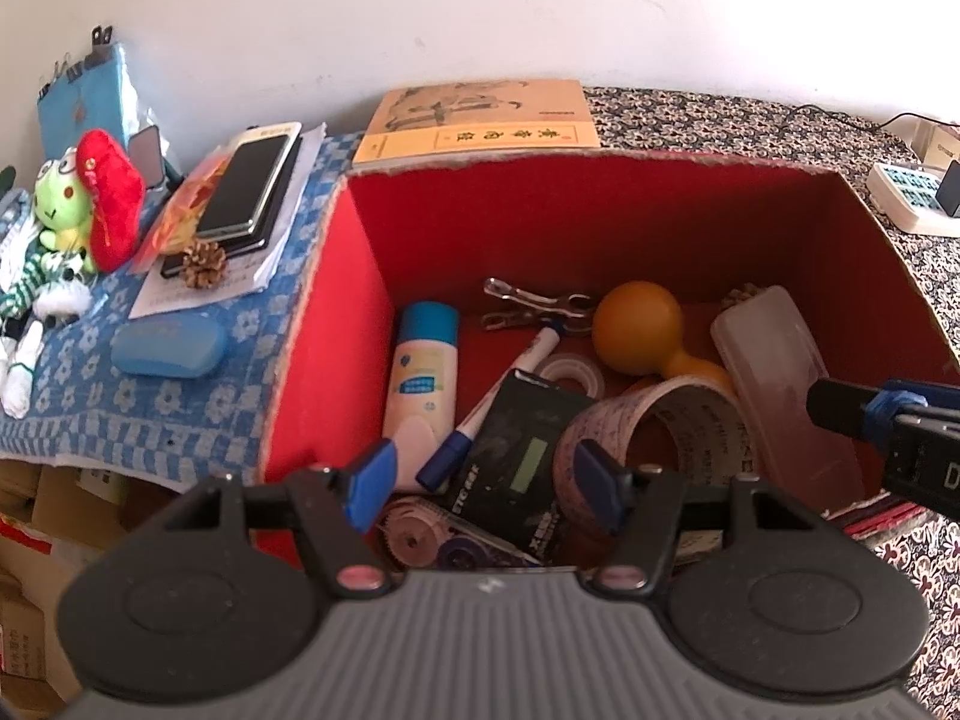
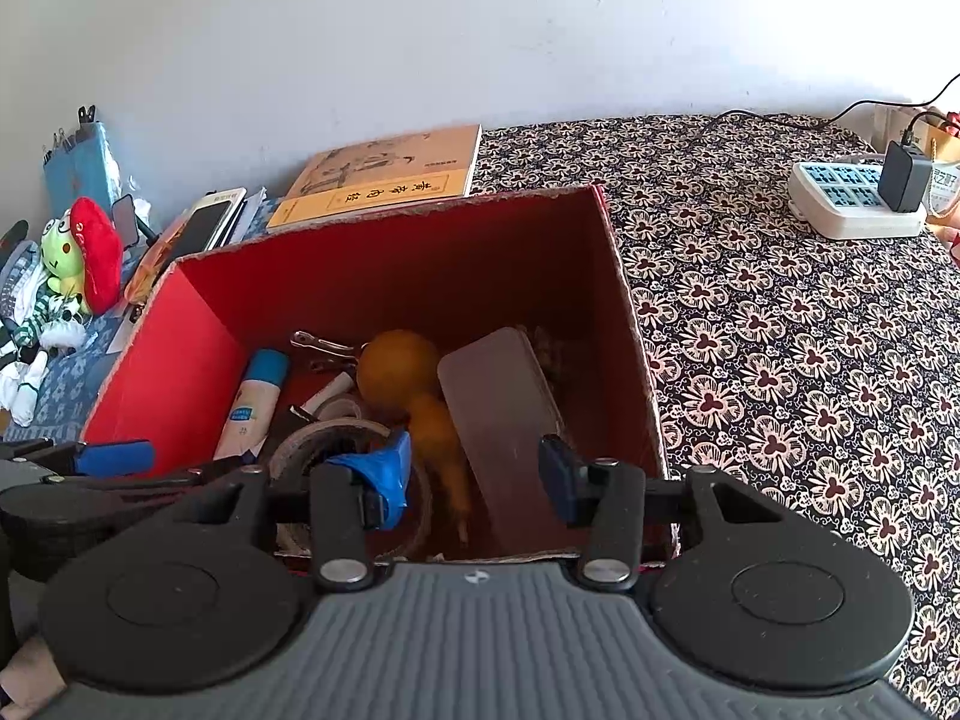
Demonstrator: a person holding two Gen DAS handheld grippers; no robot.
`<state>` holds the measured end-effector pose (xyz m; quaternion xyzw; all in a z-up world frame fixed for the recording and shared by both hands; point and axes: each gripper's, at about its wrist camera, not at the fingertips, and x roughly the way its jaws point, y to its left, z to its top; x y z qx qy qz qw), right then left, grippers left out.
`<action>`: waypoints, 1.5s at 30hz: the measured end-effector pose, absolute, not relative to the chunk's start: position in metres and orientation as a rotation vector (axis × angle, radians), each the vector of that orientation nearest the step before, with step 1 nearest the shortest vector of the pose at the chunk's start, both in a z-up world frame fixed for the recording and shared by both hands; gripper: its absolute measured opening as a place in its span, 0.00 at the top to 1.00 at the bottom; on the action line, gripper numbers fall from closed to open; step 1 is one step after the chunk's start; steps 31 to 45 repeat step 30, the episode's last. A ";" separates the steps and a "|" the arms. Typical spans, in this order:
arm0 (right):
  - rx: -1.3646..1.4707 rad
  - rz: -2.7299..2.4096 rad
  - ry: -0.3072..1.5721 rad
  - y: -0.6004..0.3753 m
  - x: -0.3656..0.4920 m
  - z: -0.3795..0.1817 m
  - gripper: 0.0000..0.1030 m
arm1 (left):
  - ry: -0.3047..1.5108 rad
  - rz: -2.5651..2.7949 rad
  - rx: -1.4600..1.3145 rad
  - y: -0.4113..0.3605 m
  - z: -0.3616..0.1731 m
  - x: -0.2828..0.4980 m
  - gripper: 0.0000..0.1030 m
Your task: Organize rigid objects
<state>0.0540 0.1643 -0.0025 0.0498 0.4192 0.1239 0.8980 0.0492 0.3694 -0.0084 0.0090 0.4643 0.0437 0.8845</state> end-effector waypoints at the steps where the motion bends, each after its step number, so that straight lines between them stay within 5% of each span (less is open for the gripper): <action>1: 0.104 0.256 0.869 0.164 0.054 -0.003 0.70 | 0.967 0.090 0.016 0.369 -0.008 0.049 0.37; 45: 0.101 0.253 0.874 0.165 0.053 -0.004 0.70 | 0.974 0.105 0.008 0.373 -0.012 0.052 0.38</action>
